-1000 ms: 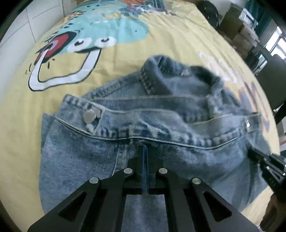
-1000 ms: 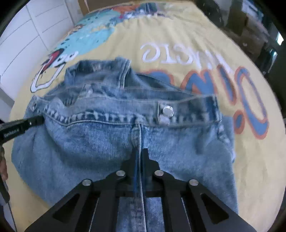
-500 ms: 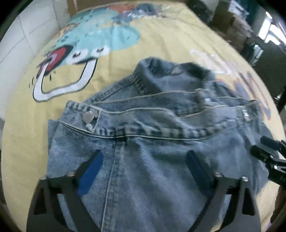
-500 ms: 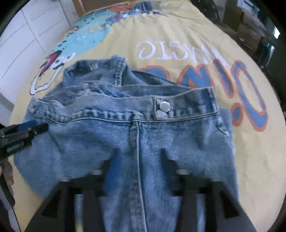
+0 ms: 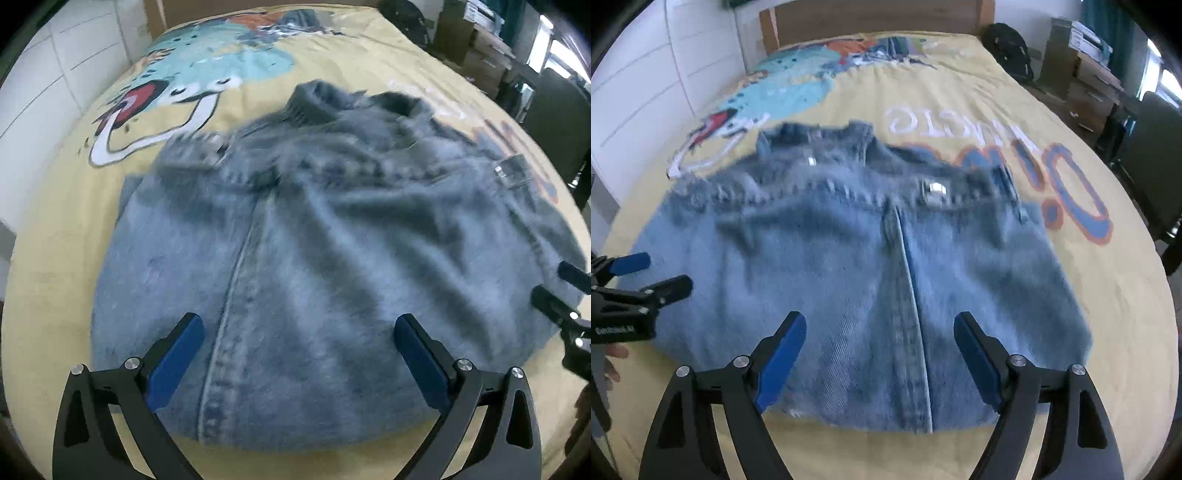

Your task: Fold large clothes

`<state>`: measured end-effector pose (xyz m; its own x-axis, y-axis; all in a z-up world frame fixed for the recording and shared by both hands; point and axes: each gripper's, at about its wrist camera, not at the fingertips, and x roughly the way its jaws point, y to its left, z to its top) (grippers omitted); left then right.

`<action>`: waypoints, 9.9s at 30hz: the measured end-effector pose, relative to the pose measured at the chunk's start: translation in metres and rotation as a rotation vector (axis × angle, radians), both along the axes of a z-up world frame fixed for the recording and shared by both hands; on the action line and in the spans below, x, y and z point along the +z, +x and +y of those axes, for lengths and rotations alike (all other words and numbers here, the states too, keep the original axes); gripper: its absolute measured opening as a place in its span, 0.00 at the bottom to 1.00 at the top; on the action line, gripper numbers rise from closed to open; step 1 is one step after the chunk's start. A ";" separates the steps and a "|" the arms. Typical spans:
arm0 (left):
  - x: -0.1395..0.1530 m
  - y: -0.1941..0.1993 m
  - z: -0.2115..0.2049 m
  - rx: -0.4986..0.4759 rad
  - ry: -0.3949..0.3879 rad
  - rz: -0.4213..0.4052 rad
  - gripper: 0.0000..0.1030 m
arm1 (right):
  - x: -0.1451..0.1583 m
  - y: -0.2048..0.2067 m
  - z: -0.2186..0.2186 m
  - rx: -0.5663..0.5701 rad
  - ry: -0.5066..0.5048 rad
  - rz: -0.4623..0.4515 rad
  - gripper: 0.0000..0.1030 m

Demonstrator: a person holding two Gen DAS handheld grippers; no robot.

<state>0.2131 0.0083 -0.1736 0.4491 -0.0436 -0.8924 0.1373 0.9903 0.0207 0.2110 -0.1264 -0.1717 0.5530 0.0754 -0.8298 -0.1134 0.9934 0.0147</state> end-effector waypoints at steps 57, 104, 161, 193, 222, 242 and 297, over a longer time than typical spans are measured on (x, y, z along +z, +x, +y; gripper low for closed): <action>0.102 0.024 0.054 0.095 -0.347 0.094 0.13 | 0.028 -0.109 -0.153 -0.243 0.165 0.034 0.99; 0.120 0.032 -0.211 -0.101 -0.201 0.092 0.99 | 0.065 -0.130 -0.192 -0.205 0.204 0.028 0.99; 0.053 -0.036 -0.047 -0.019 -0.171 0.204 0.99 | 0.051 0.065 -0.107 -0.032 0.263 0.206 0.04; 0.060 0.016 -0.069 -0.028 -0.177 0.206 0.99 | 0.020 0.038 -0.145 -0.123 0.166 0.264 0.67; 0.013 0.089 -0.101 -0.054 -0.331 0.285 1.00 | -0.047 0.076 -0.139 -0.069 0.373 0.338 0.93; 0.083 0.081 -0.094 -0.226 -0.363 0.216 0.32 | 0.024 0.080 -0.082 -0.025 0.282 0.280 0.21; 0.099 -0.082 0.028 0.077 -0.057 -0.071 0.99 | 0.061 -0.042 -0.067 0.012 0.059 -0.011 0.99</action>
<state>0.1313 0.0365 -0.0748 0.5149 -0.0560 -0.8554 0.0605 0.9977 -0.0289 0.1688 -0.1934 -0.1109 0.5605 0.1305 -0.8178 -0.1256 0.9895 0.0718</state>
